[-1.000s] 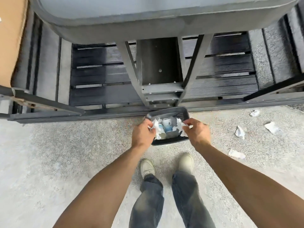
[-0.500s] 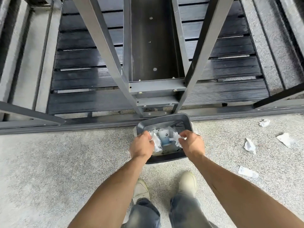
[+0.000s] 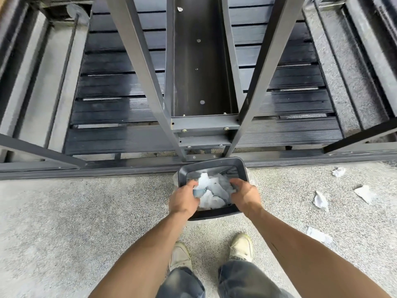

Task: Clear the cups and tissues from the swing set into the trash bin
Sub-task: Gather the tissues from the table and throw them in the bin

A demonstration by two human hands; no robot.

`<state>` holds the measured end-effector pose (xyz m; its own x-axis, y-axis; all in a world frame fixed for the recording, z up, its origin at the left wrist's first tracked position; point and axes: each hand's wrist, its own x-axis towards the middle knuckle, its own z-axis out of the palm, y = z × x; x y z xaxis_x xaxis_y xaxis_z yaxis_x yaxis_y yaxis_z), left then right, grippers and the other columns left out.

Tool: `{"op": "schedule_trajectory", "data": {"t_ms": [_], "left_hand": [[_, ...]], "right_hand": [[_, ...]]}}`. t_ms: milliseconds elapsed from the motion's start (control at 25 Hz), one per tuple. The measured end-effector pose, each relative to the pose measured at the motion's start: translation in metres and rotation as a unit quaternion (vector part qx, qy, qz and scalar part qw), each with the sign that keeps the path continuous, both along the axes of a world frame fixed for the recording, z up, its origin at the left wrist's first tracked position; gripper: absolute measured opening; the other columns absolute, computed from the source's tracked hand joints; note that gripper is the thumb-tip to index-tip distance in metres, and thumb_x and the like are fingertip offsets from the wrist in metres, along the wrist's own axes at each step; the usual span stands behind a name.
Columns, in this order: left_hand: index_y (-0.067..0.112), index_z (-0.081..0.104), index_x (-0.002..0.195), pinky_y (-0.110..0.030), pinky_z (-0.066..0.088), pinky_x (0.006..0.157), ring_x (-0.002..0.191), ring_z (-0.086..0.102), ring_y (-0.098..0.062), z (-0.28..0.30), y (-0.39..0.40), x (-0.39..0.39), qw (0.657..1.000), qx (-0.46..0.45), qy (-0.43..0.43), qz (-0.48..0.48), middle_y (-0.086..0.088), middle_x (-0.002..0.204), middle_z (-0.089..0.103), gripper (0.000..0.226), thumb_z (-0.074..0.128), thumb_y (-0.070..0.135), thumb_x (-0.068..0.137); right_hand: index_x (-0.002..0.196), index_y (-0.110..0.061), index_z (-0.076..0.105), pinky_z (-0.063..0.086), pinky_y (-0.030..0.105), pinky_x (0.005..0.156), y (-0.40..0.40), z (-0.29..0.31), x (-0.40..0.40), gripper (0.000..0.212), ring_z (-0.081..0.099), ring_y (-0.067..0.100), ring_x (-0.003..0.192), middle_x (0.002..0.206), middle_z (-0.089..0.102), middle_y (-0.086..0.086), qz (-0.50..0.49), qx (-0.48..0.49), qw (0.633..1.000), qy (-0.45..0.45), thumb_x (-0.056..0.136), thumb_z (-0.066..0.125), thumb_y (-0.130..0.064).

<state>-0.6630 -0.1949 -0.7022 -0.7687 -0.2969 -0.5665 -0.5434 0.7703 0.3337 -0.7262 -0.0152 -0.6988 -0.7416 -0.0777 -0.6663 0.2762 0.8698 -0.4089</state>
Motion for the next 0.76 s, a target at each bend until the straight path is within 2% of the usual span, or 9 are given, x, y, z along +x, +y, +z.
{"op": "schedule_trajectory", "data": {"t_ms": [40, 120, 240, 360, 440, 560, 760], "left_hand": [[0.035, 0.048, 0.130, -0.033, 0.056, 0.077, 0.097, 0.065, -0.019, 0.014, -0.002, 0.003, 1.000, 0.010, 0.002, 0.001, 0.007, 0.120, 0.066, 0.053, 0.071, 0.025, 0.083], [0.034, 0.048, 0.131, -0.032, 0.055, 0.076, 0.096, 0.066, -0.017, 0.048, -0.009, 0.006, 1.000, 0.017, 0.004, 0.003, 0.008, 0.123, 0.064, 0.053, 0.071, 0.030, 0.083], [0.036, 0.048, 0.129, -0.032, 0.056, 0.075, 0.093, 0.066, -0.017, 0.112, -0.022, 0.007, 1.000, 0.008, 0.018, 0.018, 0.006, 0.123, 0.064, 0.054, 0.071, 0.040, 0.081], [0.033, 0.046, 0.134, -0.033, 0.055, 0.082, 0.109, 0.061, -0.017, 0.196, -0.032, 0.007, 0.998, 0.001, 0.060, 0.028, 0.006, 0.136, 0.054, 0.058, 0.069, 0.046, 0.082], [0.033, 0.044, 0.138, -0.034, 0.051, 0.095, 0.118, 0.055, -0.015, 0.253, -0.039, 0.009, 0.994, 0.004, 0.104, 0.026, 0.009, 0.144, 0.046, 0.063, 0.067, 0.049, 0.081], [0.038, 0.042, 0.139, -0.032, 0.037, 0.109, 0.132, 0.041, -0.008, 0.325, -0.052, 0.018, 0.984, 0.002, 0.177, 0.019, 0.015, 0.148, 0.040, 0.065, 0.064, 0.056, 0.080], [0.040, 0.041, 0.140, -0.033, 0.028, 0.113, 0.137, 0.030, -0.003, 0.429, -0.079, 0.031, 0.964, -0.017, 0.267, 0.013, 0.018, 0.149, 0.037, 0.070, 0.058, 0.065, 0.077]], "right_hand": [[0.126, -0.031, 0.056, 0.054, 0.019, 0.057, 0.002, 0.015, 0.003, 0.043, 0.064, 0.013, 0.080, 0.114, 0.069, -0.002, 0.002, -0.007, 1.000, -0.006, 0.087, 0.056, -0.012], [0.123, -0.031, 0.058, 0.060, 0.030, 0.067, 0.004, 0.054, 0.006, 0.040, 0.068, 0.015, 0.082, 0.110, 0.070, 0.001, 0.003, -0.027, 1.000, 0.005, 0.085, 0.061, -0.019], [0.128, -0.035, 0.054, 0.056, 0.031, 0.082, 0.000, 0.125, 0.004, 0.044, 0.065, 0.017, 0.098, 0.120, 0.066, -0.004, 0.060, -0.047, 0.996, 0.056, 0.085, 0.063, -0.031], [0.134, -0.038, 0.046, 0.046, 0.035, 0.099, -0.013, 0.208, 0.001, 0.049, 0.051, 0.017, 0.123, 0.138, 0.052, -0.010, 0.167, -0.028, 0.979, 0.109, 0.087, 0.058, -0.045], [0.138, -0.040, 0.040, 0.036, 0.040, 0.109, -0.023, 0.264, 0.000, 0.055, 0.038, 0.017, 0.136, 0.148, 0.041, -0.011, 0.209, -0.019, 0.969, 0.133, 0.087, 0.054, -0.053], [0.142, -0.042, 0.034, 0.027, 0.042, 0.113, -0.039, 0.343, 0.004, 0.060, 0.023, 0.016, 0.143, 0.153, 0.030, -0.013, 0.253, -0.004, 0.953, 0.165, 0.087, 0.051, -0.058], [0.144, -0.042, 0.027, 0.020, 0.042, 0.113, -0.072, 0.458, 0.020, 0.063, 0.009, 0.015, 0.147, 0.157, 0.022, -0.011, 0.335, -0.016, 0.916, 0.221, 0.088, 0.041, -0.065]]}}
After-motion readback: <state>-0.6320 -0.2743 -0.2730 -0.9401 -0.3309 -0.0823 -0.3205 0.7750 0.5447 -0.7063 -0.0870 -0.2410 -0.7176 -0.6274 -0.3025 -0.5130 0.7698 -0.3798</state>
